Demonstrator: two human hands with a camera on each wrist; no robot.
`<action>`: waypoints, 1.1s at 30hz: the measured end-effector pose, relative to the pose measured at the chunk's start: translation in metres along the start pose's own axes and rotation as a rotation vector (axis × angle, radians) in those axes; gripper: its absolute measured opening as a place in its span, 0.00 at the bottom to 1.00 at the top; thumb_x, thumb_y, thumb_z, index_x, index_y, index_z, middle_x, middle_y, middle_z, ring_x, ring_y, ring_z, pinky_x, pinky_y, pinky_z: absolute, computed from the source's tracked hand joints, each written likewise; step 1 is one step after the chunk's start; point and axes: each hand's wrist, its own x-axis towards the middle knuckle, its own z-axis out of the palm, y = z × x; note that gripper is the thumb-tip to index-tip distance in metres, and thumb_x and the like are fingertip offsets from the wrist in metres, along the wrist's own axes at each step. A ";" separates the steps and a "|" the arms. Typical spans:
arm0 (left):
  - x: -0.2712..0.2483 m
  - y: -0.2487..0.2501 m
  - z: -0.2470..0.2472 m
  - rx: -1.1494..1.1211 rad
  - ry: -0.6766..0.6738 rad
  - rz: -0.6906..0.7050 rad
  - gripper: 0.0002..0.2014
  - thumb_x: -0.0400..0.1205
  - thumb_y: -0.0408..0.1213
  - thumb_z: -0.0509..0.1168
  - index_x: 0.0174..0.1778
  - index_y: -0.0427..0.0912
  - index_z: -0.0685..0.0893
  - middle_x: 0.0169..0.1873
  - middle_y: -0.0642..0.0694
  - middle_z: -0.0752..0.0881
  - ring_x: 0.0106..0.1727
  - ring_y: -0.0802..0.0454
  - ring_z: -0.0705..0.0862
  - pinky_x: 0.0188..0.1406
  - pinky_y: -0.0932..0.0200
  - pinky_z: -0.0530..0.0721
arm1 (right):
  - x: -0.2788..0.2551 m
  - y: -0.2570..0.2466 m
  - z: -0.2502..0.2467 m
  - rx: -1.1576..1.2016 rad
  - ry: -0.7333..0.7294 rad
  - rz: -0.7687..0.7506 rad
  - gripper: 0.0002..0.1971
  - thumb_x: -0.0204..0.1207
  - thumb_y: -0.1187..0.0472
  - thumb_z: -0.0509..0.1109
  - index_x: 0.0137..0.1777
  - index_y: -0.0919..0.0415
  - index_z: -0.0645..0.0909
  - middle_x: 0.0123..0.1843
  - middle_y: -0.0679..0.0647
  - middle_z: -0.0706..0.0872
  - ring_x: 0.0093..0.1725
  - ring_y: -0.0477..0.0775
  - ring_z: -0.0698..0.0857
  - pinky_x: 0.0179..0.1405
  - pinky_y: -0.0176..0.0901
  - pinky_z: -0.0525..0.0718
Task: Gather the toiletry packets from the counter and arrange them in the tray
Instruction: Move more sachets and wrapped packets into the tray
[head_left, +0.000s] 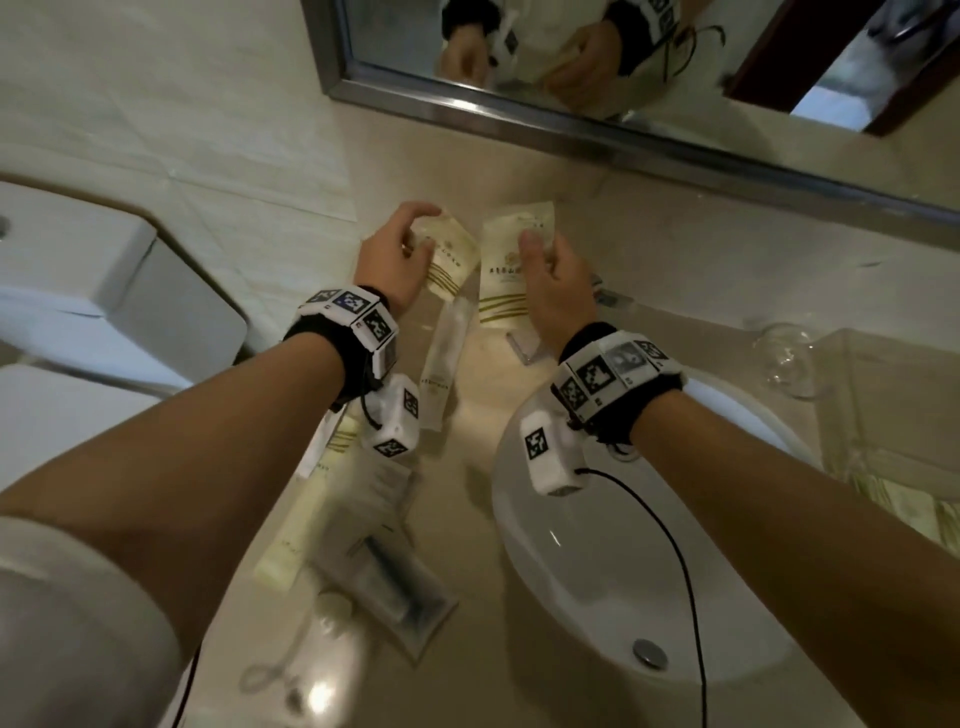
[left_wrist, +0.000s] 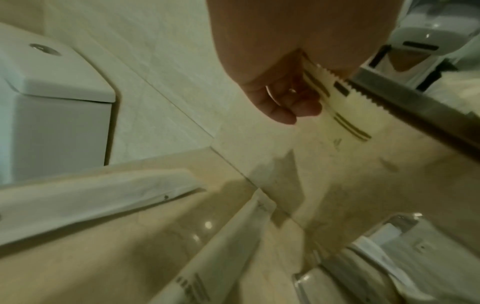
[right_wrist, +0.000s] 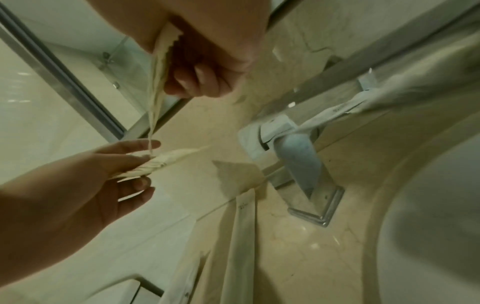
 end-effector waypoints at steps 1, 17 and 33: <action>-0.004 0.007 0.001 -0.029 0.019 0.002 0.15 0.81 0.30 0.57 0.62 0.44 0.80 0.39 0.46 0.77 0.36 0.52 0.78 0.33 0.71 0.80 | -0.001 0.000 -0.007 0.019 0.019 0.001 0.13 0.84 0.53 0.57 0.44 0.61 0.76 0.36 0.52 0.81 0.35 0.51 0.81 0.38 0.43 0.86; -0.086 0.164 0.129 -0.216 -0.016 0.125 0.14 0.83 0.29 0.53 0.57 0.39 0.83 0.45 0.41 0.82 0.33 0.62 0.78 0.23 0.77 0.76 | -0.053 0.041 -0.228 0.090 0.342 0.069 0.21 0.86 0.54 0.52 0.29 0.55 0.68 0.29 0.50 0.76 0.31 0.51 0.76 0.33 0.43 0.75; -0.167 0.218 0.332 -0.188 -0.361 0.145 0.14 0.83 0.28 0.54 0.58 0.39 0.82 0.46 0.42 0.80 0.38 0.51 0.80 0.26 0.78 0.76 | -0.156 0.226 -0.424 0.076 0.573 0.778 0.22 0.79 0.71 0.59 0.74 0.71 0.70 0.24 0.54 0.79 0.23 0.48 0.75 0.13 0.34 0.72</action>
